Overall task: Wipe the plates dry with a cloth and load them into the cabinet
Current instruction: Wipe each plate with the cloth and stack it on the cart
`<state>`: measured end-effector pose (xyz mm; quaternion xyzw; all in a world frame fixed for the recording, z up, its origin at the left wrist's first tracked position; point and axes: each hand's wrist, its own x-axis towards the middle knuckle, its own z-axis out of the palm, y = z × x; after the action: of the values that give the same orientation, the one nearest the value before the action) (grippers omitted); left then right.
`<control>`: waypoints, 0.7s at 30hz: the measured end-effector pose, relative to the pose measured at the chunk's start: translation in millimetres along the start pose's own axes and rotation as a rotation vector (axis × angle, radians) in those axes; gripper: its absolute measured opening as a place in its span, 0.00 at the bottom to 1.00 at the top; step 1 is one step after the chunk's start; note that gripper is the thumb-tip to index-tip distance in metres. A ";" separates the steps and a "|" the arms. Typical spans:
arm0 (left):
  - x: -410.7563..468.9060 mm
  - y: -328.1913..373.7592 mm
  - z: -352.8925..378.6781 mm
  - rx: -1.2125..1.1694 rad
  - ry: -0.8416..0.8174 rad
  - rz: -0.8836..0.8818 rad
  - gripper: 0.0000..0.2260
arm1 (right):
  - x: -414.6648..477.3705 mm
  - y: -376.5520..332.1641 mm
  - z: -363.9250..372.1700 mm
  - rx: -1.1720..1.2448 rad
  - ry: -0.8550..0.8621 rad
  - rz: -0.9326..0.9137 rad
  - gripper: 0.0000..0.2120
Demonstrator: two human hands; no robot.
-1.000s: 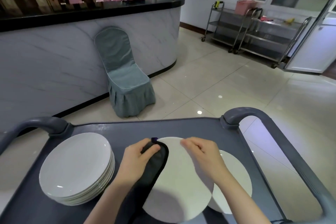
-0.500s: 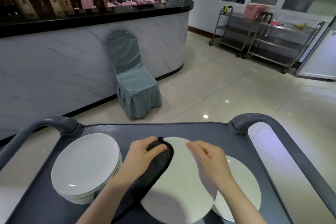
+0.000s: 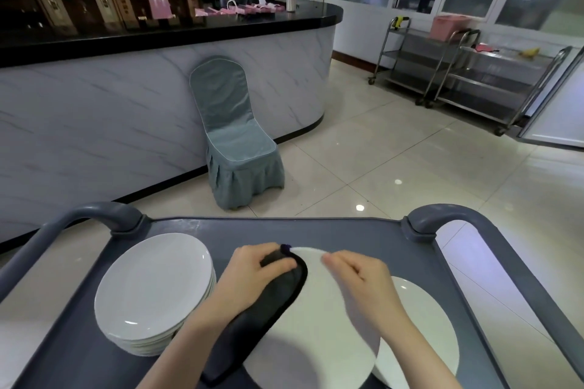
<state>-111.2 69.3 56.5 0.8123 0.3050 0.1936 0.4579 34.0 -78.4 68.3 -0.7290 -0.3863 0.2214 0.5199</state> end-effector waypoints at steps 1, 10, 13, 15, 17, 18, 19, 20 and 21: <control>-0.2 -3.7 -0.5 -0.063 0.096 -0.057 0.08 | 2.1 0.5 -3.7 0.070 0.104 0.051 0.22; -14.0 -14.8 49.8 -0.724 0.686 -0.592 0.10 | -11.0 25.2 44.6 0.567 0.592 0.388 0.17; -13.3 -22.8 31.4 -0.615 0.665 -0.499 0.11 | -10.7 26.4 21.8 0.437 0.392 0.282 0.10; -13.2 -23.9 19.2 -0.470 0.586 -0.401 0.13 | -3.4 19.1 2.4 0.360 0.281 0.156 0.06; -12.6 -20.1 9.1 -0.311 0.452 -0.290 0.14 | 7.5 10.8 -14.5 0.164 0.132 0.086 0.04; -11.4 -15.9 4.8 -0.252 0.381 -0.224 0.13 | 13.0 6.6 -20.4 0.042 0.037 0.065 0.03; -9.6 -11.1 1.5 -0.200 0.310 -0.156 0.12 | 17.1 2.5 -23.2 -0.070 -0.072 0.039 0.02; -7.9 -6.3 -0.1 -0.155 0.237 -0.095 0.11 | 18.9 -0.9 -22.8 -0.161 -0.172 0.007 0.03; -6.5 -1.8 -0.3 -0.123 0.164 -0.048 0.10 | 18.7 -2.7 -20.0 -0.219 -0.242 -0.022 0.05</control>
<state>-116.7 65.8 54.9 0.7565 0.3487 0.2667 0.4847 58.9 -74.8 79.5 -0.7450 -0.4758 0.2586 0.3895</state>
